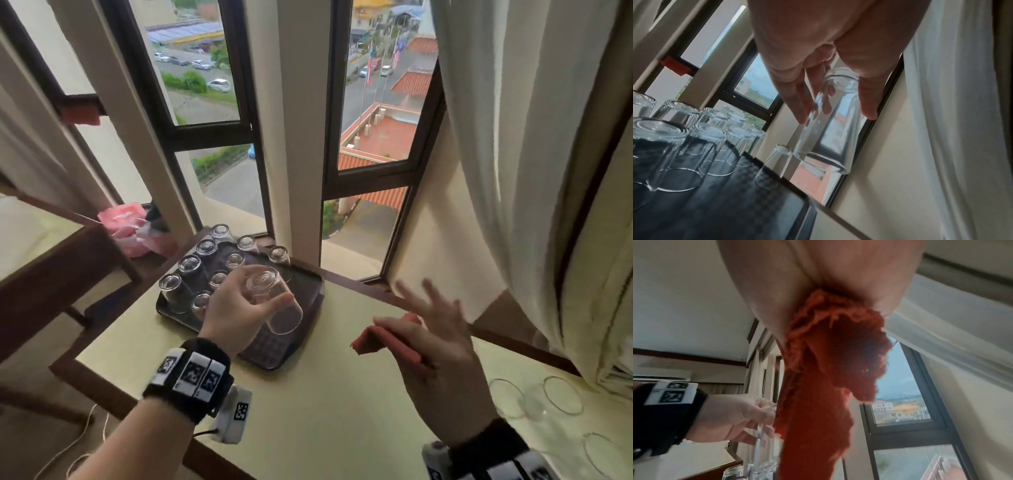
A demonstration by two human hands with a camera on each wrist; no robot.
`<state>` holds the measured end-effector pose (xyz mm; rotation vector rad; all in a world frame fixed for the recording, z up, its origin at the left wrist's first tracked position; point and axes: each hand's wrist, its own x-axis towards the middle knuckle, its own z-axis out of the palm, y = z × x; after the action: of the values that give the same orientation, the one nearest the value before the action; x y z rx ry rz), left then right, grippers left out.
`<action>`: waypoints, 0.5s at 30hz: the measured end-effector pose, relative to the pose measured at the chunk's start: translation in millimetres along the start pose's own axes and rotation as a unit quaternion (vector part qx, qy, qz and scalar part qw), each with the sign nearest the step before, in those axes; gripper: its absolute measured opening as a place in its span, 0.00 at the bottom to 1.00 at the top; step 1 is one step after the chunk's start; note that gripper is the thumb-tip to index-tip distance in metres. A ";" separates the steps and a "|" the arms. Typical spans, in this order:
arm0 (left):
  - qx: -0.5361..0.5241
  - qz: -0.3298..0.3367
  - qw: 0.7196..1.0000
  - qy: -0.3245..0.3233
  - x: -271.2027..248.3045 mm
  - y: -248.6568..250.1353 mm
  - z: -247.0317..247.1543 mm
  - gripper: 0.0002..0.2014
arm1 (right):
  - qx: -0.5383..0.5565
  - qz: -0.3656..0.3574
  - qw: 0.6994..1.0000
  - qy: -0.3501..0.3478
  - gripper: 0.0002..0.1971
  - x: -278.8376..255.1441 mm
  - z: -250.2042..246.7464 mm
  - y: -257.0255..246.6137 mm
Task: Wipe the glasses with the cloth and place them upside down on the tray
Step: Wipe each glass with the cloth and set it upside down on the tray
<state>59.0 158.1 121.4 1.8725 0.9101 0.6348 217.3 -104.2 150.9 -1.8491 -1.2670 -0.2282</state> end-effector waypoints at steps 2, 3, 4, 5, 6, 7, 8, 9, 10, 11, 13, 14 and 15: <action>0.034 -0.012 0.999 0.002 19.9 -22.8 4.1 0.31 | 0.058 0.003 0.996 -0.073 0.10 4.6 14.0 -3.3; 0.047 -0.018 0.999 -0.005 29.6 -31.8 7.1 0.31 | 0.080 0.028 0.990 -0.108 0.10 6.2 20.5 -3.7; 0.056 -0.025 0.998 -0.013 38.7 -38.9 10.0 0.31 | 0.090 0.056 0.985 -0.136 0.09 8.2 27.4 -4.3; 0.064 -0.035 0.997 -0.021 48.5 -47.0 13.2 0.30 | 0.084 0.078 0.981 -0.157 0.09 10.1 34.4 -4.7; 0.071 -0.045 0.996 -0.028 58.0 -54.3 16.4 0.30 | 0.073 0.098 0.977 -0.176 0.09 11.1 41.9 -4.5; 0.078 -0.053 0.995 -0.032 67.8 -62.5 20.2 0.30 | 0.069 0.124 0.971 -0.194 0.09 11.4 48.7 -4.0; 0.089 -0.060 0.994 -0.034 77.3 -70.1 23.9 0.30 | 0.070 0.154 0.963 -0.211 0.10 11.7 54.7 -3.8; 0.101 -0.066 0.992 -0.037 86.9 -78.8 28.0 0.30 | 0.069 0.185 0.954 -0.224 0.11 12.3 59.8 -3.6; 0.110 -0.073 0.990 -0.039 95.8 -86.3 31.7 0.30 | 0.071 0.212 0.947 -0.229 0.12 12.5 64.2 -3.2; 0.117 -0.080 0.989 -0.041 103.8 -93.1 35.1 0.31 | 0.074 0.237 0.941 -0.230 0.12 13.0 67.4 -3.4; 0.129 -0.089 0.987 -0.041 118.0 -104.7 40.4 0.31 | 0.080 0.272 0.932 -0.226 0.13 13.9 72.0 -4.6; 0.135 -0.093 0.986 -0.040 123.7 -109.8 42.5 0.31 | 0.081 0.285 0.929 -0.221 0.13 14.2 73.5 -5.4; 0.140 -0.097 0.985 -0.041 128.1 -114.2 44.7 0.32 | 0.085 0.299 0.925 -0.218 0.13 14.5 74.4 -6.4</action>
<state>130.8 271.8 5.7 2.0068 1.1577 0.3198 196.3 -39.4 117.0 -2.0979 -0.8941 0.6344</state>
